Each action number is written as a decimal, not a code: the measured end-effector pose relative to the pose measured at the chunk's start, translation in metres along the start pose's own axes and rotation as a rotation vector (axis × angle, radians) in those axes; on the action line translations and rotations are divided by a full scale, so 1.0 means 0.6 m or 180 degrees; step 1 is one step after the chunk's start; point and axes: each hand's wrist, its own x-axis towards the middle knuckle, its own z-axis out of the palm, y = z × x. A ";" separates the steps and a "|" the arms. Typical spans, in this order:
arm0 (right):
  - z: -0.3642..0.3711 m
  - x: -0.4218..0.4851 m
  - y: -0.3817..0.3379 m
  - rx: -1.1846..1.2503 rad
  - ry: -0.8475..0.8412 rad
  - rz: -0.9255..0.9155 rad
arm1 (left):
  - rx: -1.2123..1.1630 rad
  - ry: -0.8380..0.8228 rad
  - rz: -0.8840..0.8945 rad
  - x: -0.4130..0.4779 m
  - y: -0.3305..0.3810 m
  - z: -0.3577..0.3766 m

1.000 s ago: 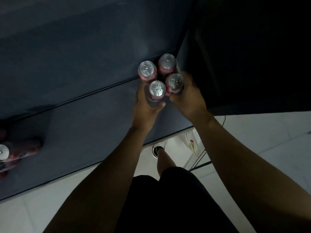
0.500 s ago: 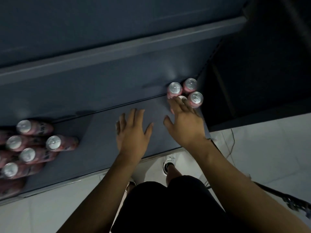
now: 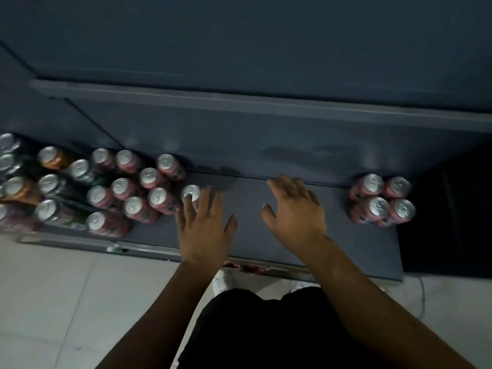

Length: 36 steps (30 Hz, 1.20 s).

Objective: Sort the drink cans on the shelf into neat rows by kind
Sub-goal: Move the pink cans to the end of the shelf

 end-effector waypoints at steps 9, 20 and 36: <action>0.027 0.038 -0.118 -0.0324 -0.0363 -0.0691 | -0.0052 0.0054 -0.1101 -0.050 -0.101 -0.014; 0.118 0.104 -0.255 -0.0107 -0.0568 -0.0215 | -0.0024 -0.0360 -0.1273 0.014 -0.315 0.043; 0.278 0.217 -0.274 0.1586 -0.0626 0.1224 | -0.1728 -0.0401 -0.1756 0.122 -0.430 0.156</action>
